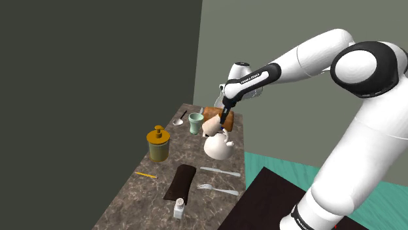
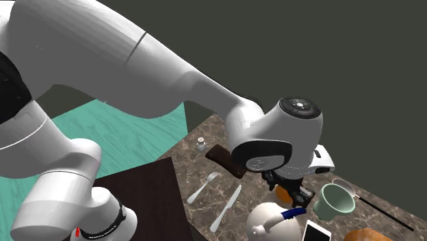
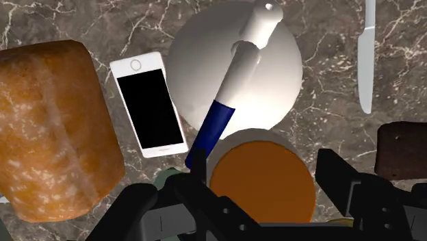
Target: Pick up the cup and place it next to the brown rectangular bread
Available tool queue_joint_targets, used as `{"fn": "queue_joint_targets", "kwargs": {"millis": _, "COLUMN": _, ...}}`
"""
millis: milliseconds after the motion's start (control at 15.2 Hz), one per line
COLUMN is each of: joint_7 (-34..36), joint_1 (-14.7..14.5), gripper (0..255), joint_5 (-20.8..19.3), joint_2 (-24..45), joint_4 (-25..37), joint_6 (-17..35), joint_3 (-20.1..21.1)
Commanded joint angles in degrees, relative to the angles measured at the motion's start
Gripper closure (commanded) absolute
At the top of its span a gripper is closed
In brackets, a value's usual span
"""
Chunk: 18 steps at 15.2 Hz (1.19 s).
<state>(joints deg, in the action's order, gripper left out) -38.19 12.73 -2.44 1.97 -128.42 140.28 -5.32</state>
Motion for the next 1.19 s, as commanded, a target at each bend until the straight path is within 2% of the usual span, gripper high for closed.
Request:
{"fn": "queue_joint_targets", "kwargs": {"millis": 0, "joint_7": -3.2, "joint_1": 1.3, "gripper": 255, "joint_5": 0.9, "joint_2": 0.6, "joint_4": 0.9, "joint_6": -0.2, "joint_3": -1.2}}
{"fn": "queue_joint_targets", "kwargs": {"millis": 462, "joint_7": -14.9, "joint_1": 6.6, "gripper": 255, "joint_5": 4.8, "joint_2": 5.2, "joint_4": 6.9, "joint_6": -1.6, "joint_3": -5.0}}
{"fn": "queue_joint_targets", "kwargs": {"millis": 858, "joint_7": -24.7, "joint_1": 12.0, "gripper": 255, "joint_5": 8.8, "joint_2": 11.4, "joint_4": 15.2, "joint_6": -4.2, "joint_3": -7.2}}
{"fn": "queue_joint_targets", "kwargs": {"millis": 1122, "joint_7": -25.3, "joint_1": 12.2, "gripper": 255, "joint_5": 9.5, "joint_2": 13.0, "joint_4": 14.1, "joint_6": -1.5, "joint_3": -6.9}}
